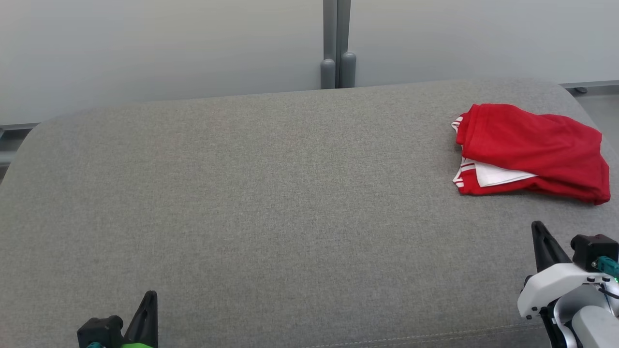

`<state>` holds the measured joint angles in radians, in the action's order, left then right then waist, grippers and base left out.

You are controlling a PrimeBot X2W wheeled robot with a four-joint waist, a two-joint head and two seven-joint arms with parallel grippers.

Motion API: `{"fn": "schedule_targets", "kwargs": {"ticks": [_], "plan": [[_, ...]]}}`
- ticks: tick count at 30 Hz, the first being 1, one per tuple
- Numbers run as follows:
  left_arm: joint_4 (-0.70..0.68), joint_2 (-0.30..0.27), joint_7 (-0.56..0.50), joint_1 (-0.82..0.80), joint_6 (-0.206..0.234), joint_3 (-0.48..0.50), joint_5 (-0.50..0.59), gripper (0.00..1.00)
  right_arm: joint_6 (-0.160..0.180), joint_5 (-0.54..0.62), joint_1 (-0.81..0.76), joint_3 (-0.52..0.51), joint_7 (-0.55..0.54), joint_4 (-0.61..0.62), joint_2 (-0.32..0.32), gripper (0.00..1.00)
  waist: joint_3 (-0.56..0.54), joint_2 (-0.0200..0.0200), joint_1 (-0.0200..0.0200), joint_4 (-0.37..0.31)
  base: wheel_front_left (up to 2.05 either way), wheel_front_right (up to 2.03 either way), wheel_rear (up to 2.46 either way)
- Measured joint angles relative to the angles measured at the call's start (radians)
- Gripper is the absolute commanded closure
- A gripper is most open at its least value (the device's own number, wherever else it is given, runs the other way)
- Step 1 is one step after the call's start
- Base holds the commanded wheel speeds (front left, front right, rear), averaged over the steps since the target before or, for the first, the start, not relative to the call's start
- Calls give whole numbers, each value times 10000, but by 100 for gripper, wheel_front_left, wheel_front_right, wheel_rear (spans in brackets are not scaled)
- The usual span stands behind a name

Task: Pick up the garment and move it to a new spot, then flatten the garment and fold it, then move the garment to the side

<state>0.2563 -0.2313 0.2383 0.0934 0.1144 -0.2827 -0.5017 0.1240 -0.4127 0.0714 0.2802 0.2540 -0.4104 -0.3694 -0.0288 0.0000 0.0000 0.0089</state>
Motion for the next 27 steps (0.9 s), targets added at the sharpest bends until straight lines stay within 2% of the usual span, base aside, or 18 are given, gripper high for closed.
{"fn": "schedule_targets", "kwargs": {"ticks": [3,27], "plan": [[146,180,-15,109,-2,-52,-40,100,-8,-71,-289,42,-59,-136,326,100,2,0,0,0,0,0,0],[125,585,-892,63,-543,819,-2801,100,-581,-2947,-221,-1081,-1057,23,976,100,83,0,0,-25,0,0,0]]}}
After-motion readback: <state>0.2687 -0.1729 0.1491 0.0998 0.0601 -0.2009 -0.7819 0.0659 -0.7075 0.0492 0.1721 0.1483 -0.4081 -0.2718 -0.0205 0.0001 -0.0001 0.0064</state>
